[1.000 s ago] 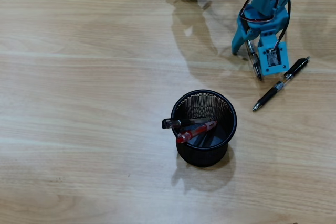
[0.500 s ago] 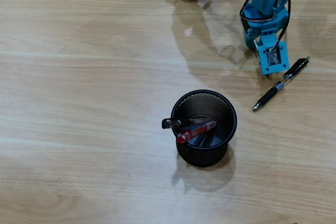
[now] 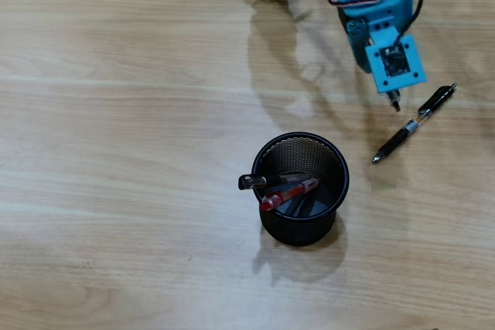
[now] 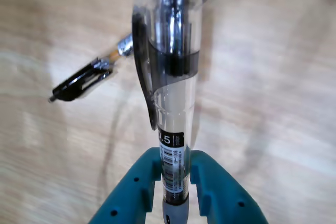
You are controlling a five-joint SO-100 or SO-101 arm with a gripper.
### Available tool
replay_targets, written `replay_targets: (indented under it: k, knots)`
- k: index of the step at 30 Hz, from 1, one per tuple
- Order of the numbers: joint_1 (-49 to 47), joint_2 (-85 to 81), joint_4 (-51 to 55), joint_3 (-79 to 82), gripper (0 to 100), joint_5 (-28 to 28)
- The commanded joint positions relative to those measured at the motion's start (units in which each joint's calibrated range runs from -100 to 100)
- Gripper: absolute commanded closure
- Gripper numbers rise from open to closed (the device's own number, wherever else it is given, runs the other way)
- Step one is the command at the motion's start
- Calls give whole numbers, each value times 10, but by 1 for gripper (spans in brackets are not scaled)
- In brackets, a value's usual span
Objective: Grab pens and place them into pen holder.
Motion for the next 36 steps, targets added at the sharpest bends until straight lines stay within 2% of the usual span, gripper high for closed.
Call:
replay_targets:
  k: [1, 12, 19, 28, 32, 36]
  knots:
    - [80, -97, -4, -55, 98, 38]
    - [219, -210, -26, -184, 98, 77]
    - [235, -208, -255, -149, 98, 113]
    - [233, -101, -539, -64, 98, 119]
    - [233, -51, -615, -30, 98, 119]
    - [235, -18, -644, 12, 98, 120]
